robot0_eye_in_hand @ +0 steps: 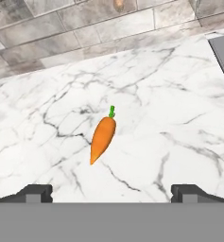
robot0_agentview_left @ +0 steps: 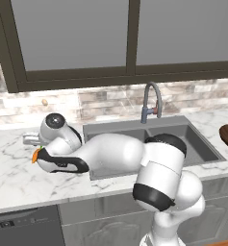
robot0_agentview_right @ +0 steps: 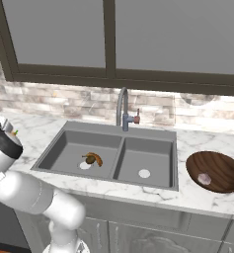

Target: There is a mixed pile of frozen fruits and vegetables on the counter. Locate all the frozen vegetables and place the items in a bowl on the counter. Take all the frozen fruits and defrost them in a running sink.

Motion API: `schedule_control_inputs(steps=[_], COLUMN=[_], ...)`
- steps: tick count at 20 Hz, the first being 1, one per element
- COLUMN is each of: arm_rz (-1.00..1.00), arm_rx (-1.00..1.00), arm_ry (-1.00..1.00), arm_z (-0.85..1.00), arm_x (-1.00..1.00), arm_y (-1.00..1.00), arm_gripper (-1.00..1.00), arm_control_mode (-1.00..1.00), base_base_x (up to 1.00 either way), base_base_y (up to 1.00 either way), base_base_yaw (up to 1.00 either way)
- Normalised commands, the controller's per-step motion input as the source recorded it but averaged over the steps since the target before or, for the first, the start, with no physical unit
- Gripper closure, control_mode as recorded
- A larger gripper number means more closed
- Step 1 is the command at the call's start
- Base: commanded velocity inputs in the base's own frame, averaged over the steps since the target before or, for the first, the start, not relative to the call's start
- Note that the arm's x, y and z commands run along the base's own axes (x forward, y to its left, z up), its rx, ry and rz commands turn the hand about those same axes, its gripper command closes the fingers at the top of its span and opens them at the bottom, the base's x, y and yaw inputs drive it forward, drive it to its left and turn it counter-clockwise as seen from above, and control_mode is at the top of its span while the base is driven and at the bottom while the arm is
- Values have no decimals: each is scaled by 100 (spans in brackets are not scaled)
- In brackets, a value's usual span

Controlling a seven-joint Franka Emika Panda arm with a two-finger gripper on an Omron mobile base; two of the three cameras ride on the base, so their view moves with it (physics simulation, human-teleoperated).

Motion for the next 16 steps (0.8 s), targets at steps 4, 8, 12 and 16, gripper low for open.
schedule_control_inputs(steps=[4, 8, 12, 16], arm_rz=[0, 0, 0, 0], arm_rx=[0, 0, 0, 0], arm_ry=[0, 1, 3, 4], arm_z=[0, -10, -21, -22], arm_x=[25, 19, 12, 7], arm_y=[0, 0, 0, 0], arm_gripper=[-100, -100, -100, -100], arm_control_mode=[-100, -100, -100, -100], base_base_x=[0, 0, 0, 0], base_base_y=[0, 0, 0, 0], base_base_yaw=[0, 0, 0, 0])
